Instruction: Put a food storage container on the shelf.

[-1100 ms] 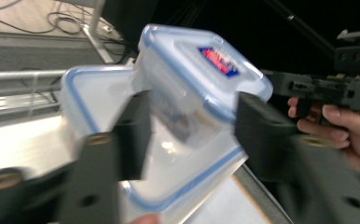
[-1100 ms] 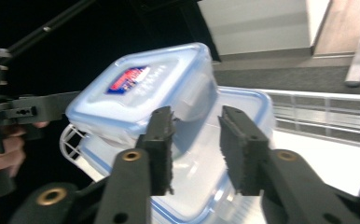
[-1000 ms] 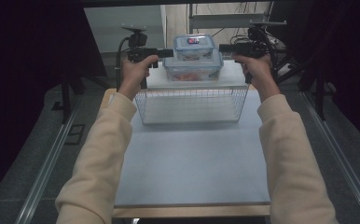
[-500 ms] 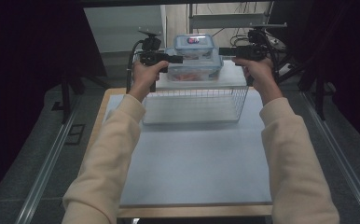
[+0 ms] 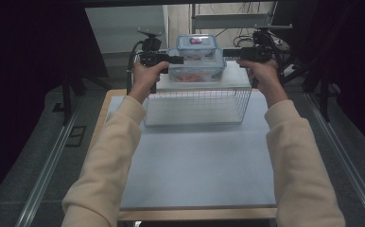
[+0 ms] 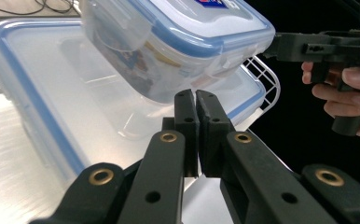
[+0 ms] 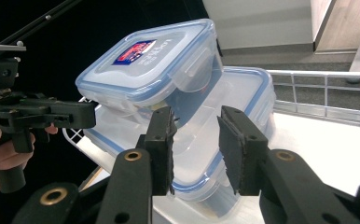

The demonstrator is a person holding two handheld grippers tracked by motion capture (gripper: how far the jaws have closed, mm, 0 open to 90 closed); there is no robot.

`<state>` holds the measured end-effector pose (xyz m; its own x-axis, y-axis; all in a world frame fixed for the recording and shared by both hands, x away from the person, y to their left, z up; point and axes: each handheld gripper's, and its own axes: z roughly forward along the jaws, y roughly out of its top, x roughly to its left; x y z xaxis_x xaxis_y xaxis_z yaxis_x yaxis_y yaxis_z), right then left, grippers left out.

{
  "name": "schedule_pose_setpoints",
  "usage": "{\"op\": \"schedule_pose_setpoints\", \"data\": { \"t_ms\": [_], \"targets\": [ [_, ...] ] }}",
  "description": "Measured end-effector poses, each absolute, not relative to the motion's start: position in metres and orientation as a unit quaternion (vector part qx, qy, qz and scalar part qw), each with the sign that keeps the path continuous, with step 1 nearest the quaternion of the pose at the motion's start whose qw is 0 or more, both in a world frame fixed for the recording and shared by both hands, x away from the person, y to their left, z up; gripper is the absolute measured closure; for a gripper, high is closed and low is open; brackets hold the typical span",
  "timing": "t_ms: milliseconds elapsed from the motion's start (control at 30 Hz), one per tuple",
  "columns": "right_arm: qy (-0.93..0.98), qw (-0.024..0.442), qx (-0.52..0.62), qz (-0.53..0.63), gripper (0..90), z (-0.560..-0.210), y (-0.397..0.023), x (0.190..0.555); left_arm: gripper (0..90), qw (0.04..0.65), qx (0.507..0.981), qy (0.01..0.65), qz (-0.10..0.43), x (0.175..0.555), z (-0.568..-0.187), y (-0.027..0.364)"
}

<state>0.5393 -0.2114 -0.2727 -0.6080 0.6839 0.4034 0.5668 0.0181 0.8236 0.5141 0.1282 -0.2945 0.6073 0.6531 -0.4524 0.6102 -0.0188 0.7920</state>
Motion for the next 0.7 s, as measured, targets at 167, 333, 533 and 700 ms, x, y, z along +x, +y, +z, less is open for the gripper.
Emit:
{"op": "schedule_pose_setpoints", "data": {
  "t_ms": [167, 333, 533, 700],
  "targets": [
    [0.715, 0.050, 0.435, 0.544, 62.2, -0.274, -0.211, 0.535, 88.4, 0.550, 0.709, 0.440, 0.019, 0.506, -0.294, 0.132],
    [0.715, 0.036, 0.434, 0.547, 59.3, -0.280, -0.213, 0.531, 88.3, 0.555, 0.704, 0.443, 0.020, 0.495, -0.298, 0.142],
    [0.715, 0.026, 0.420, 0.558, 57.9, -0.290, -0.216, 0.517, 88.2, 0.561, 0.696, 0.449, 0.019, 0.479, -0.305, 0.159],
    [0.713, 0.014, 0.413, 0.566, 57.2, -0.302, -0.224, 0.505, 87.9, 0.565, 0.692, 0.449, 0.016, 0.462, -0.315, 0.165]
  ]
}}
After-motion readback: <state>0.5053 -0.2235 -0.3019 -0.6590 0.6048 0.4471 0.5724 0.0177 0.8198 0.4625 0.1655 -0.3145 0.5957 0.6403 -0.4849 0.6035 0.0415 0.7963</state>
